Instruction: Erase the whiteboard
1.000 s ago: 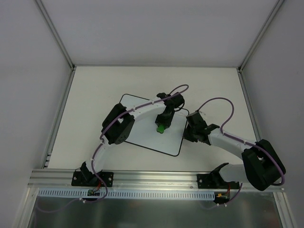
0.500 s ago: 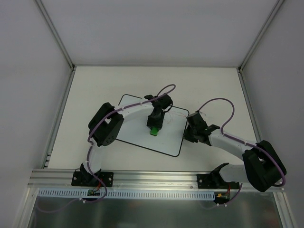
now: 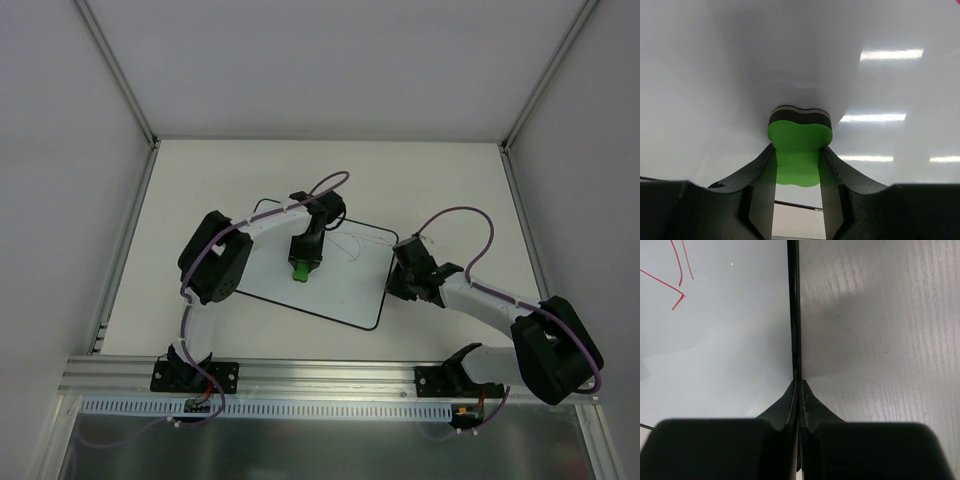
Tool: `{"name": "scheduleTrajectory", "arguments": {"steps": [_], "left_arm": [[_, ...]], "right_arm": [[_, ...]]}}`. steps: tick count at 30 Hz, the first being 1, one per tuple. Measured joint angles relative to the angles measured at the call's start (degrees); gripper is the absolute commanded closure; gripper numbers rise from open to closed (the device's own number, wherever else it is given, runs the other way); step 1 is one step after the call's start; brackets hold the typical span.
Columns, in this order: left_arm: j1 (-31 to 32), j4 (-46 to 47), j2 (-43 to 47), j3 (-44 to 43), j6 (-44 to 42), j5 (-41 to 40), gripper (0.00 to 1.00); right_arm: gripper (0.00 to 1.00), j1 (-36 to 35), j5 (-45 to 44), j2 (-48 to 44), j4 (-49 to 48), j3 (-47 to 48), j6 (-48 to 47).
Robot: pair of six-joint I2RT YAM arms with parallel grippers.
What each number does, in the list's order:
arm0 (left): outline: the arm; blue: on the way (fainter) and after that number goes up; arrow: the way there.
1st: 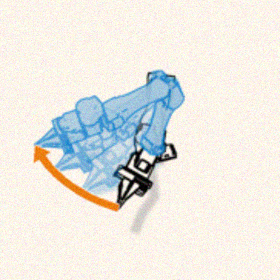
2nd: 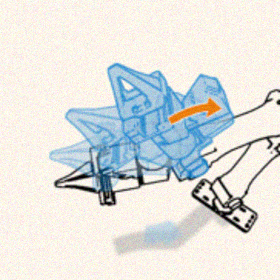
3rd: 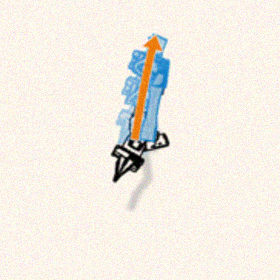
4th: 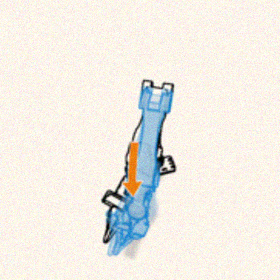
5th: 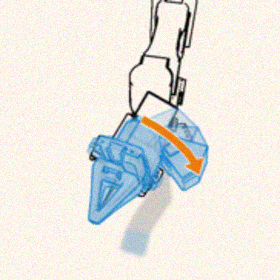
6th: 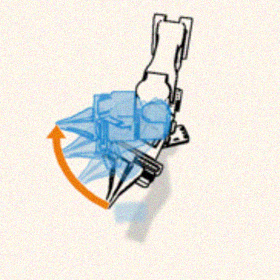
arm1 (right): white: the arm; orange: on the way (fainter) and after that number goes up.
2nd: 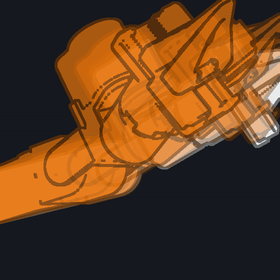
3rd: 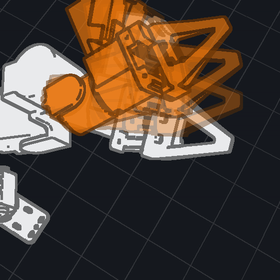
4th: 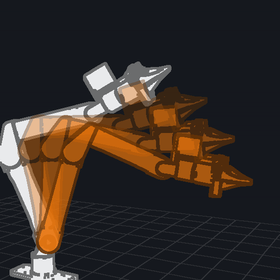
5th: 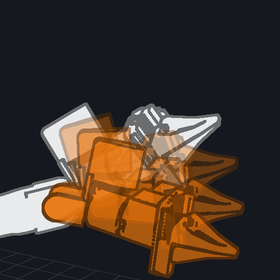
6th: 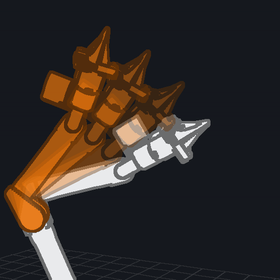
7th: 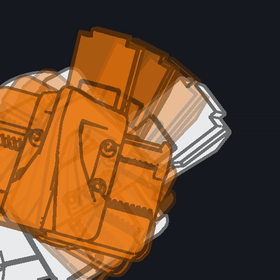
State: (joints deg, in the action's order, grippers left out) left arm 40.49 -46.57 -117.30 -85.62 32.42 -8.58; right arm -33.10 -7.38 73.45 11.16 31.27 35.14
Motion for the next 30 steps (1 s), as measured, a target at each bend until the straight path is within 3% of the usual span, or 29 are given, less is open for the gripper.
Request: {"name": "scheduleTrajectory", "arguments": {"steps": [8,11,12,18,22,23,26,30], "left_arm": [[11.5,-3.7,-6.5,-9.4,0.0,1.0,1.0],[13.6,-3.5,-6.6,-9.7,0.2,1.2,0.95],[13.9,-3.5,-6.5,-9.7,0.3,1.2,0.85],[13.5,-2.5,-5.3,-8.5,1.5,2.3,0.57],[13.0,-1.8,-4.1,-6.7,2.3,3.0,0.3],[12.7,-1.7,-3.7,-6.2,2.5,3.1,0.17],[11.4,-1.8,-1.7,-4.7,2.9,3.5,0.01],[7.8,-1.5,4.1,-2.6,3.0,3.3,0.01]], "right_arm": [[0.99,0.0,-0.7,-0.4,0.8,0.0,0.0],[0.98,0.0,-0.9,-0.6,1.2,0.0,0.0],[0.97,0.0,-1.0,-0.7,1.4,0.0,0.0],[0.8,-0.4,-1.9,-1.8,2.8,-0.2,-0.6],[0.66,-1.6,-4.1,-4.0,7.0,-0.2,-2.1],[0.59,-2.0,-4.7,-4.7,7.9,-0.2,-2.4],[0.54,-3.5,-6.4,-6.5,10.3,0.1,-3.5],[0.51,-6.4,-9.1,-7.1,13.5,3.1,-4.6]]}}
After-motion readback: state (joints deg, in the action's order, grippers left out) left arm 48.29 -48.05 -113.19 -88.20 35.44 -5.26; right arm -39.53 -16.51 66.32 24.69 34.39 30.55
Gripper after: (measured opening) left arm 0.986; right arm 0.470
